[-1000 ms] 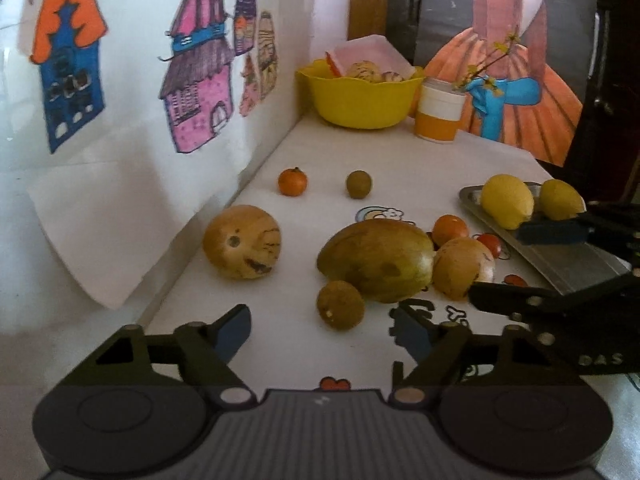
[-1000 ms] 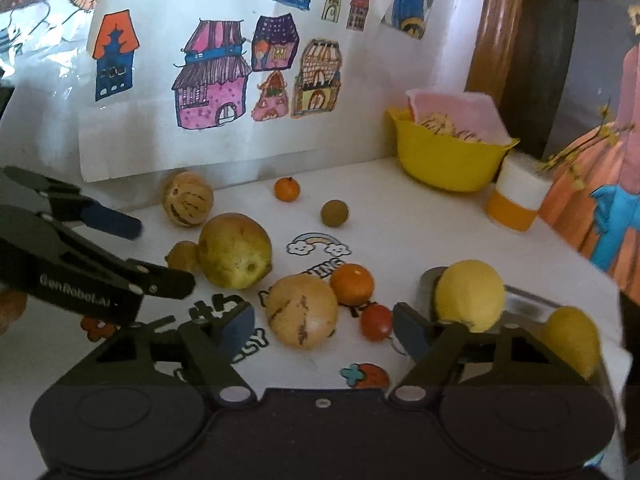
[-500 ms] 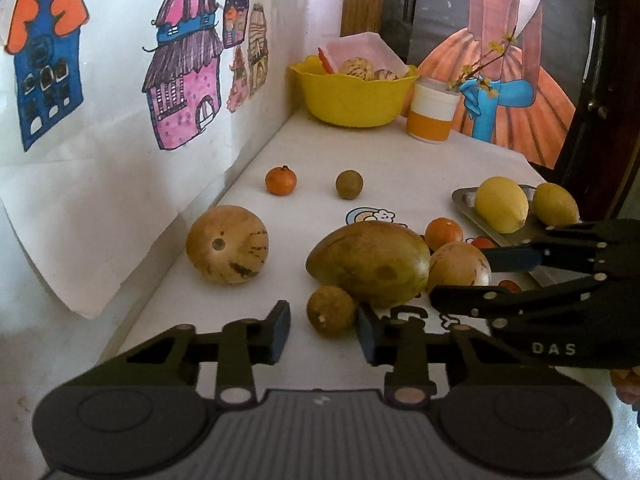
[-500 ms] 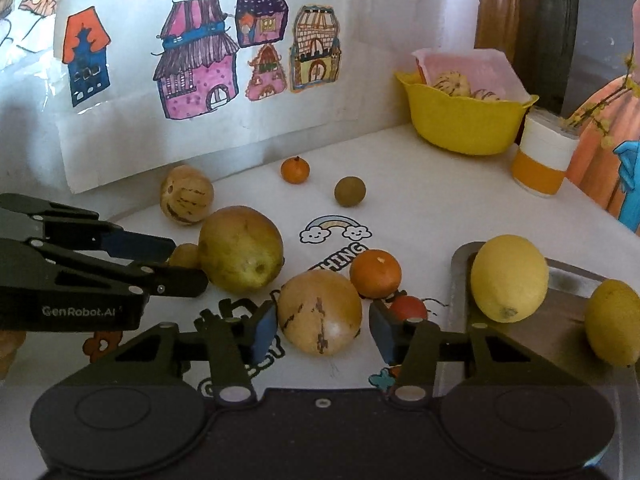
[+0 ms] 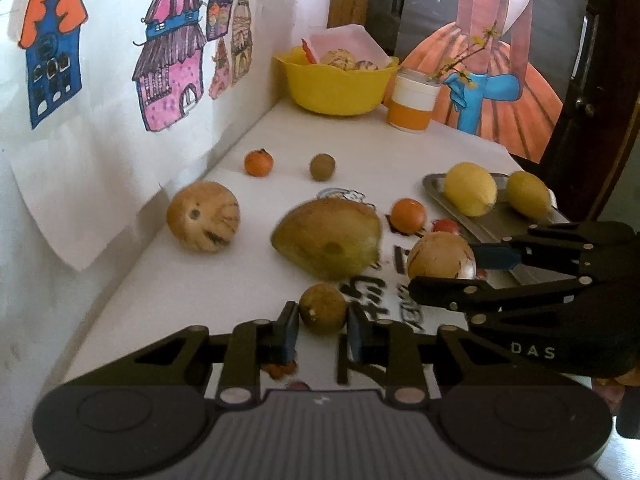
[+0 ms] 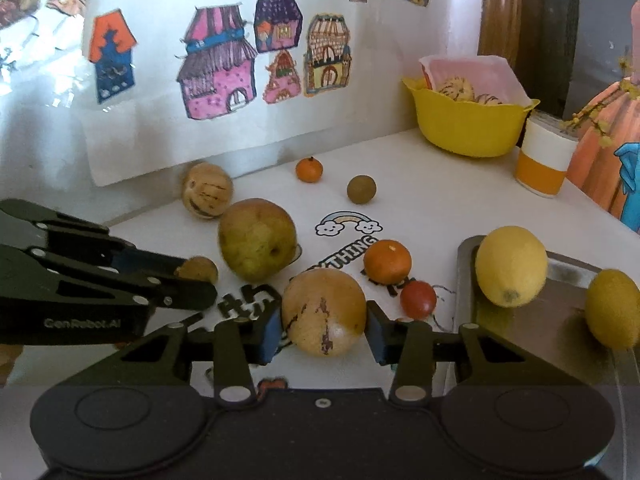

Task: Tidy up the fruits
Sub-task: 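Grasp the small brown round fruit with the left tool while the right tool grasps the round speckled fruit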

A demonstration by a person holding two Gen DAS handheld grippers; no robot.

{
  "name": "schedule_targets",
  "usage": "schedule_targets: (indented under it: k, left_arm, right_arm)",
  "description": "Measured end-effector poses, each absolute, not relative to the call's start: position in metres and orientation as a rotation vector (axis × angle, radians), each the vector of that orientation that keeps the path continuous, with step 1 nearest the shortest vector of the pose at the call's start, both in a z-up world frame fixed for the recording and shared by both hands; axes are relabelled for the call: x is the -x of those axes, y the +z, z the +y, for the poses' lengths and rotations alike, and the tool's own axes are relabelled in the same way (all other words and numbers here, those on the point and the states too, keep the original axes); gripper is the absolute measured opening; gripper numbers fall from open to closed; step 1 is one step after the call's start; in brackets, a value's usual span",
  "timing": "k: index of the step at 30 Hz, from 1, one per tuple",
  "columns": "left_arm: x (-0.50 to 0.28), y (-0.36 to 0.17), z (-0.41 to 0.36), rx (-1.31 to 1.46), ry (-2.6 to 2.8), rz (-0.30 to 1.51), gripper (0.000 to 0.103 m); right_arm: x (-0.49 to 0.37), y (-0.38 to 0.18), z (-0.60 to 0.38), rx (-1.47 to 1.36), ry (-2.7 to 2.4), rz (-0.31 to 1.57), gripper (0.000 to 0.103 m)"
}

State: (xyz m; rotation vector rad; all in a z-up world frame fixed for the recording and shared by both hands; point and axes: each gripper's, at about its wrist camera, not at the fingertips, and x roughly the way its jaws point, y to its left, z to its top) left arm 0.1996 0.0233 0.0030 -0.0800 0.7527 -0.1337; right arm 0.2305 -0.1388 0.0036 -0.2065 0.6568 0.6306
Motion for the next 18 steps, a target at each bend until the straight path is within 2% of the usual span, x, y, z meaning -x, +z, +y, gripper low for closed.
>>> schedule_targets:
  k: [9,18]
  left_arm:
    - [-0.191,0.019,-0.012,0.089,-0.195,0.757,0.028]
    - [-0.203,0.044,-0.078,0.059,-0.257,0.678,0.029]
  right_arm:
    - [-0.197,0.021,-0.2,0.139,0.573,0.625,0.045]
    - [-0.184,0.034,-0.274,0.087,0.427,0.581,0.045]
